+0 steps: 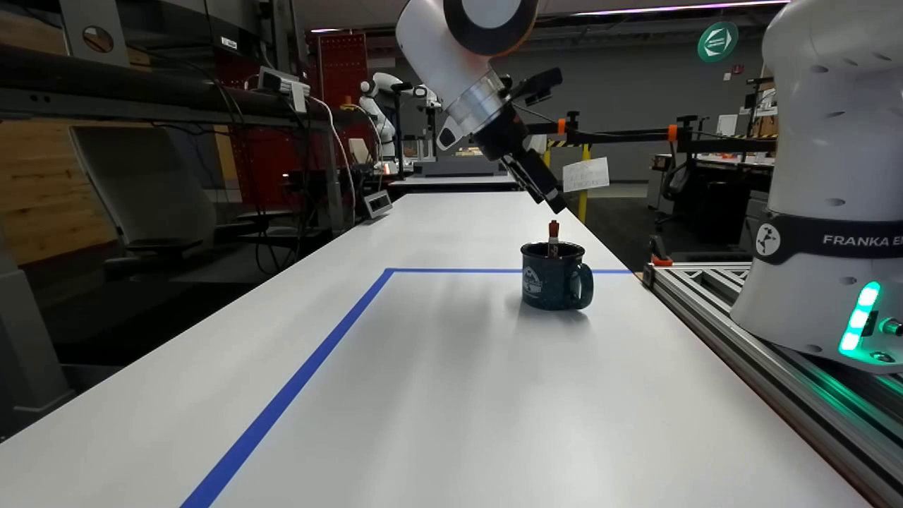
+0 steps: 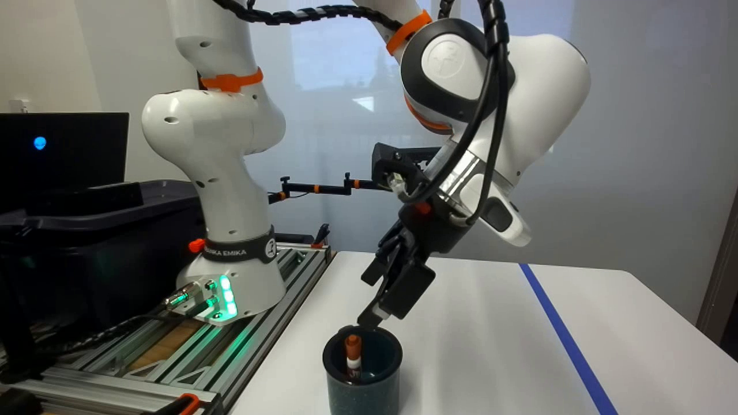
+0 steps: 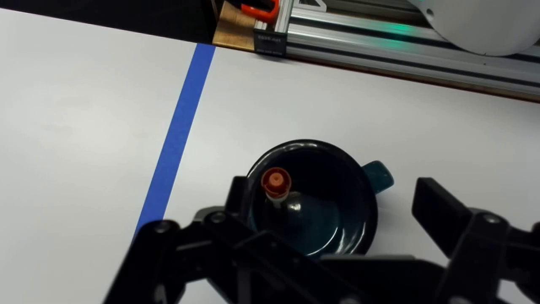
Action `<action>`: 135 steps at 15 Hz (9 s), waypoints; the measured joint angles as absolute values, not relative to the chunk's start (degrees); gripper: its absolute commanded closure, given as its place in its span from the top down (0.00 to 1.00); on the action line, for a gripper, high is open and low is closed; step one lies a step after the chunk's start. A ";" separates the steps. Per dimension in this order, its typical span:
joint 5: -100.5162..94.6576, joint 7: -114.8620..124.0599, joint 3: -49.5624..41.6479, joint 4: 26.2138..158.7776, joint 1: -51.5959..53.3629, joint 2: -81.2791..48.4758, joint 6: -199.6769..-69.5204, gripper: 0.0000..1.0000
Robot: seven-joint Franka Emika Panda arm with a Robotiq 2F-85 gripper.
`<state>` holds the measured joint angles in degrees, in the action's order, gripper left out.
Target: Remove the marker from the cup
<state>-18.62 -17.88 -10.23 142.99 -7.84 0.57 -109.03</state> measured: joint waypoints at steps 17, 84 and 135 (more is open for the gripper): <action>-26.23 -17.75 -11.09 142.39 -10.49 -6.94 -111.35 1.00; -18.06 -25.58 -9.22 136.57 -10.54 7.34 -101.63 0.05; -14.89 -7.79 -7.33 134.82 -8.65 5.72 -116.09 1.00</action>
<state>-14.89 -7.79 -7.33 134.82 -8.65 5.72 -116.09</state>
